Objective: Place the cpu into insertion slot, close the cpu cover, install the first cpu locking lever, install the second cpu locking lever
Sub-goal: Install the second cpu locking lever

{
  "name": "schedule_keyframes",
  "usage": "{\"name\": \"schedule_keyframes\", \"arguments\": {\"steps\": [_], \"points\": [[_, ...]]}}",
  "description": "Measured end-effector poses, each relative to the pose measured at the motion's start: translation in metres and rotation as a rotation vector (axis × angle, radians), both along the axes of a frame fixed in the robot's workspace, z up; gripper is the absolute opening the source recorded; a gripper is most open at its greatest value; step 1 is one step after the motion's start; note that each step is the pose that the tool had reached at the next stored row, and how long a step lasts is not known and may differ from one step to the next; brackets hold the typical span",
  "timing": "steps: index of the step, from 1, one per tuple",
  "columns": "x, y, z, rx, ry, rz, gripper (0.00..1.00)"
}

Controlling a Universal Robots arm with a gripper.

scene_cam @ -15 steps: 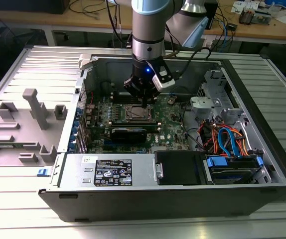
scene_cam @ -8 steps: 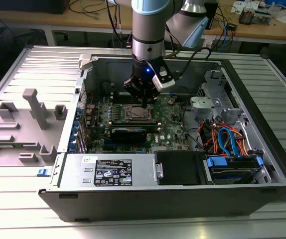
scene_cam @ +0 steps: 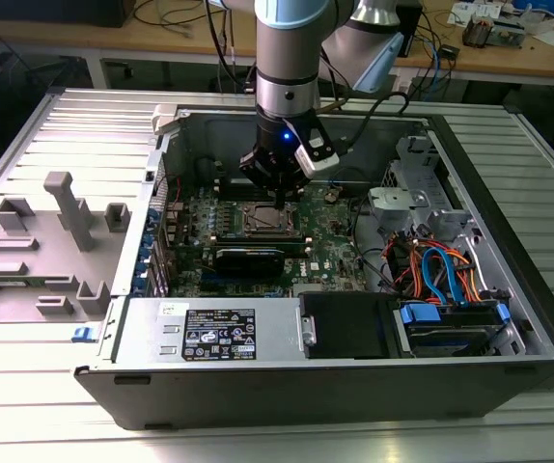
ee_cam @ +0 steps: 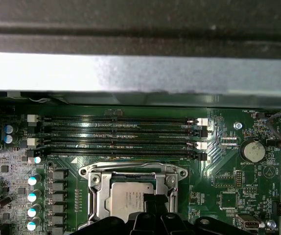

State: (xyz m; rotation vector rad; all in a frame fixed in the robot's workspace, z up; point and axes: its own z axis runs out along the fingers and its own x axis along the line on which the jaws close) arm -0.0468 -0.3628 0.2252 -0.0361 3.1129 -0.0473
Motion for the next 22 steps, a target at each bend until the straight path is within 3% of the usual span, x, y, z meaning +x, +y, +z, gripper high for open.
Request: {"name": "schedule_keyframes", "arguments": {"steps": [2, 9, 13, 19, 22], "points": [[0.0, -0.0001, 0.0, 0.0001, 0.0, 0.0, 0.11], [0.0, -0.0164, -0.0001, 0.0002, 0.0, 0.0, 0.11], [0.0, -0.0175, 0.0003, -0.0001, 0.0001, 0.0, 0.11], [0.0, -0.0175, 0.0115, 0.0001, 0.0, 0.0, 0.11], [0.0, -0.0178, 0.012, 0.0002, -0.0001, 0.0, 0.11]]}}
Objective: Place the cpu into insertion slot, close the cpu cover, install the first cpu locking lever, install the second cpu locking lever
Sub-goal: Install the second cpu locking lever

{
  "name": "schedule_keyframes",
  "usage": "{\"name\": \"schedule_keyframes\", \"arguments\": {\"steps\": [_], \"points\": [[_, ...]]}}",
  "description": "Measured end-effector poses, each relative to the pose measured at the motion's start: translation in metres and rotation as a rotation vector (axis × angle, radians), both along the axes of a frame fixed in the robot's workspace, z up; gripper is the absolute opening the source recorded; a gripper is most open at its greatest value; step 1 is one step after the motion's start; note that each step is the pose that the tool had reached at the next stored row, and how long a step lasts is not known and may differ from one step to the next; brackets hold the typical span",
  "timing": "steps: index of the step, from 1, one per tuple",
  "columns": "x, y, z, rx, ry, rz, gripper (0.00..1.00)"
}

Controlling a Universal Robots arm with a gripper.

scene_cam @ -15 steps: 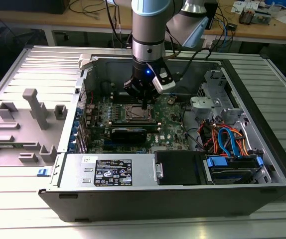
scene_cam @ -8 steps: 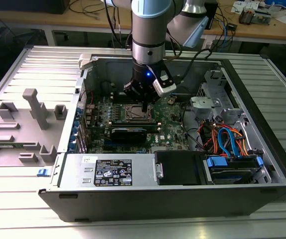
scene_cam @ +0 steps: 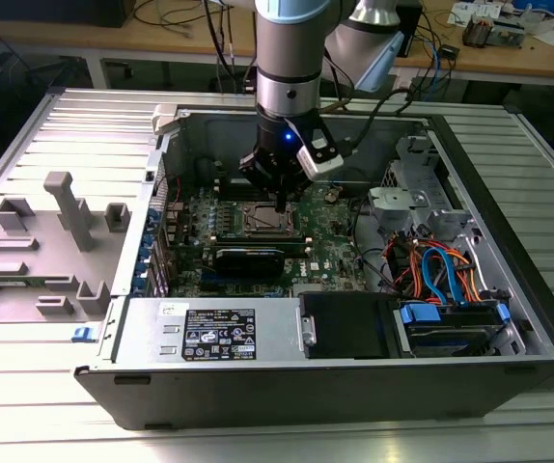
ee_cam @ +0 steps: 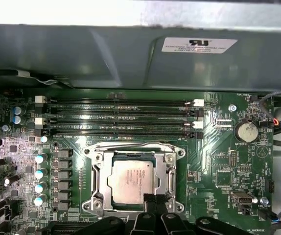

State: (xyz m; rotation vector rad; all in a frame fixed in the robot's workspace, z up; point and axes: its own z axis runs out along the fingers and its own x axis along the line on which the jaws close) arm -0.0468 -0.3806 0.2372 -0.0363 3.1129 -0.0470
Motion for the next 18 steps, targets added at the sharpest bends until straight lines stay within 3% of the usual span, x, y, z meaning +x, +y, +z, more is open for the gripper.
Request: {"name": "schedule_keyframes", "arguments": {"steps": [3, 10, 18], "points": [[0.0, -0.0034, 0.0, 0.0, 0.0001, 0.0, 0.11], [-0.001, -0.0289, 0.0, 0.0012, 0.0001, 0.0, 0.11], [-0.01, -0.0343, 0.0002, 0.0083, 0.0, 0.0, 0.11]]}}
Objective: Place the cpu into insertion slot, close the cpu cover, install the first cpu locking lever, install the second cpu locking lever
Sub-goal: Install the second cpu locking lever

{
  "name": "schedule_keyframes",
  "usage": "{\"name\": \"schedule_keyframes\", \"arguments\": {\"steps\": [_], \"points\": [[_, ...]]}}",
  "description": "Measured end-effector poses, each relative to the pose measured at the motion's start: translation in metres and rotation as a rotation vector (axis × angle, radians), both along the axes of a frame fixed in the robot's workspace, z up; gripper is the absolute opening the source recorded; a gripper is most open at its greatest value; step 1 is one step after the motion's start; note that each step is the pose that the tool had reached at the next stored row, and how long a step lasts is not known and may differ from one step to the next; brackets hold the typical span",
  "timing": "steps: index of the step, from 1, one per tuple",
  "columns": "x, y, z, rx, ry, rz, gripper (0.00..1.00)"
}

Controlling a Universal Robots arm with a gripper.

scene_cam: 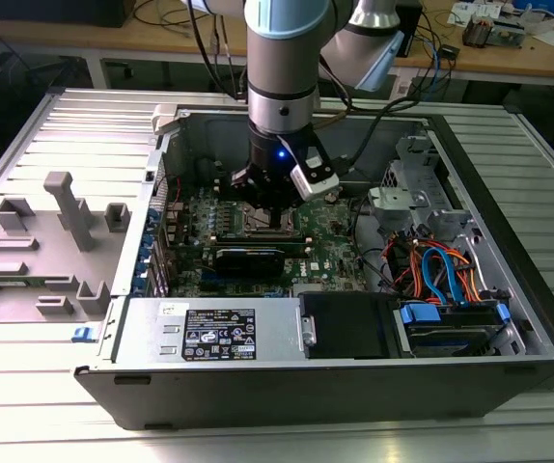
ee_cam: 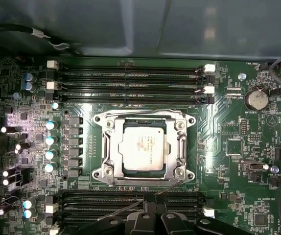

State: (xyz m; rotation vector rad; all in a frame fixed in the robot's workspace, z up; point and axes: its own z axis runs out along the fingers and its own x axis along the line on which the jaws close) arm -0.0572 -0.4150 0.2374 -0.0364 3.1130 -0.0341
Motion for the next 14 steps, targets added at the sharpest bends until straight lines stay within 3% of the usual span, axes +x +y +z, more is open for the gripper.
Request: {"name": "schedule_keyframes", "arguments": {"steps": [14], "points": [[-0.0012, -0.0001, -0.0001, 0.0003, 0.0, 0.0, 0.11]]}}
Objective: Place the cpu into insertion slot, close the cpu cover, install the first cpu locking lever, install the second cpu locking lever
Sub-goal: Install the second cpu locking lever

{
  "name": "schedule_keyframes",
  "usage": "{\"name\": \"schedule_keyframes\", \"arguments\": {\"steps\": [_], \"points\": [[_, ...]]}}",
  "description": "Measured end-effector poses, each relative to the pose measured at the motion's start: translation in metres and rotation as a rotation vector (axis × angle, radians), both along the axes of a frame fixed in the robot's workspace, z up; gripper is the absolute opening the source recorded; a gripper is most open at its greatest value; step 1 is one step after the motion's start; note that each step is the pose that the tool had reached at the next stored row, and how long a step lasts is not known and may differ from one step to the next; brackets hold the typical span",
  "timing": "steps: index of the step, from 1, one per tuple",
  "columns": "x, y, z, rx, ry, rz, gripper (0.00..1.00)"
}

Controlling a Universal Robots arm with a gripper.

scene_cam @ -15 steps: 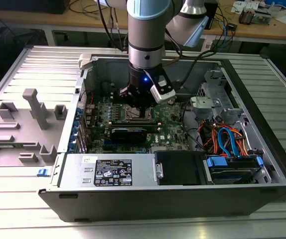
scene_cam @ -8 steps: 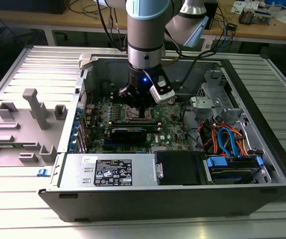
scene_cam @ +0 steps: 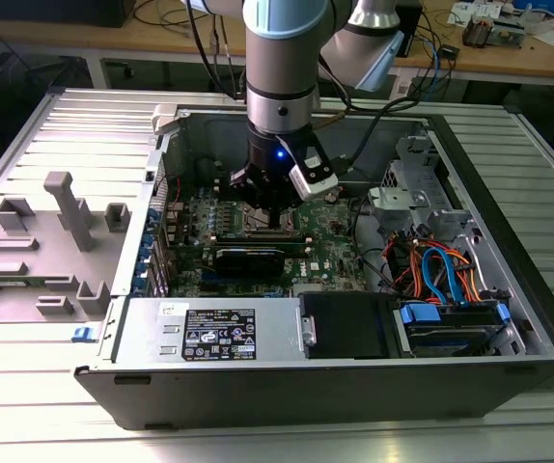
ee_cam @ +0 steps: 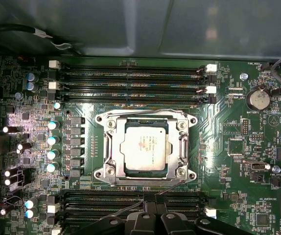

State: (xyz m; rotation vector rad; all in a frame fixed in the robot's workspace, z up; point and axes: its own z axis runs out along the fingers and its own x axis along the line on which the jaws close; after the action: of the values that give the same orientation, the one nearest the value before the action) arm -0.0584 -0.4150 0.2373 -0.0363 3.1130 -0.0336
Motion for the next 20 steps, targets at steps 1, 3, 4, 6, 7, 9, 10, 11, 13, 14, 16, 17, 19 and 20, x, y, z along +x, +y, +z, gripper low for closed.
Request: {"name": "schedule_keyframes", "arguments": {"steps": [1, 3, 4, 6, 7, 9, 10, 11, 13, 14, 16, 17, 19, 20], "points": [[0.0, 0.0, 0.0, 0.0, 0.0001, 0.0, 0.11], [0.0, 0.0, 0.0, 0.0, 0.0, 0.0, 0.11], [-0.001, 0.0, 0.0, 0.0, 0.0, 0.0, 0.11], [-0.001, -0.0001, 0.0, 0.0001, 0.0, 0.0, 0.11], [-0.001, -0.0005, 0.0003, -0.0002, 0.0001, 0.0, 0.11], [-0.001, -0.0026, 0.0012, 0.0001, -0.0001, 0.0, 0.11], [-0.002, -0.0035, 0.0013, 0.0001, 0.0, 0.0, 0.11], [-0.003, -0.0038, 0.0013, 0.0001, 0.0, 0.0, 0.11], [-0.008, -0.004, 0.0013, 0.0007, 0.0, 0.0, 0.11], [-0.011, -0.0042, 0.0013, 0.0012, 0.0, 0.0, 0.11], [-0.014, -0.0052, 0.0013, 0.0045, 0.0, 0.0, 0.11], [-0.014, -0.0054, 0.0013, 0.0046, 0.0, 0.0, 0.11], [-0.015, -0.0055, 0.0023, 0.0046, 0.0, 0.0, 0.11], [-0.015, -0.0055, 0.0041, 0.0046, 0.0, 0.0, 0.11]]}}
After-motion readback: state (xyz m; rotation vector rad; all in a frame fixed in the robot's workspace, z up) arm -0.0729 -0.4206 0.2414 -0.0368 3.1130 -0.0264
